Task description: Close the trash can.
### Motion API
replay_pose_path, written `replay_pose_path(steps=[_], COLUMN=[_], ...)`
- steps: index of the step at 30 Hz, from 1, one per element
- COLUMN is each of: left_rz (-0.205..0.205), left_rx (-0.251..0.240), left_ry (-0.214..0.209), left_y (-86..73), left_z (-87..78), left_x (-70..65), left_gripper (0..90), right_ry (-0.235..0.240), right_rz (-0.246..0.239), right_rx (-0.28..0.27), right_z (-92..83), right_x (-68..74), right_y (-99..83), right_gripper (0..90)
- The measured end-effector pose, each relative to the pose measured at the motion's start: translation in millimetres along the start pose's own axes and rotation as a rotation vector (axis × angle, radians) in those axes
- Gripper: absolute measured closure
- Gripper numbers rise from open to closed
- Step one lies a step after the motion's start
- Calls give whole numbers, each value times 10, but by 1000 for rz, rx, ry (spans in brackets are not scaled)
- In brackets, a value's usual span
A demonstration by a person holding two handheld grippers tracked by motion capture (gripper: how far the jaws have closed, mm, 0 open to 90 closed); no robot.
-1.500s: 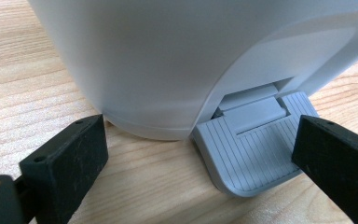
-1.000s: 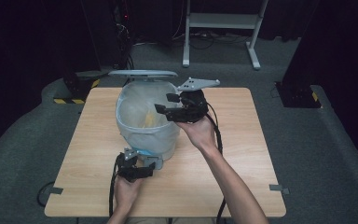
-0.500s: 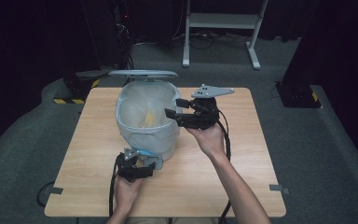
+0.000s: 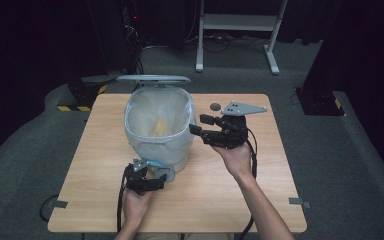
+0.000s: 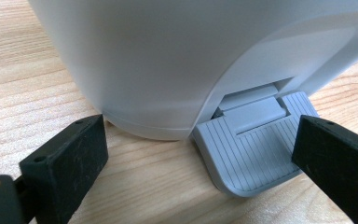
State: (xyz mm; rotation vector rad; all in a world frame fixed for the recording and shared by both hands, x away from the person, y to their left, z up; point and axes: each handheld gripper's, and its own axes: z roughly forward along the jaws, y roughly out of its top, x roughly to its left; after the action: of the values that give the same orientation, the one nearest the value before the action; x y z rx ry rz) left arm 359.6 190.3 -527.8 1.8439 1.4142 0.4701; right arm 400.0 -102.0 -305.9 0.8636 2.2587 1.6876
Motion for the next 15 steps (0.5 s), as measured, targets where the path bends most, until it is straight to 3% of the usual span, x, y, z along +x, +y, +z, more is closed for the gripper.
replay_pose_path(steps=[15], left_rz=[2], left_rx=[2], left_ry=[-2], left_y=[0], left_z=[-2], left_x=[3], left_gripper=[37], right_ry=[-21], right_rz=[9], right_rx=[-2], right_z=[-172], right_x=[-33], right_y=[-202], right_gripper=[458])
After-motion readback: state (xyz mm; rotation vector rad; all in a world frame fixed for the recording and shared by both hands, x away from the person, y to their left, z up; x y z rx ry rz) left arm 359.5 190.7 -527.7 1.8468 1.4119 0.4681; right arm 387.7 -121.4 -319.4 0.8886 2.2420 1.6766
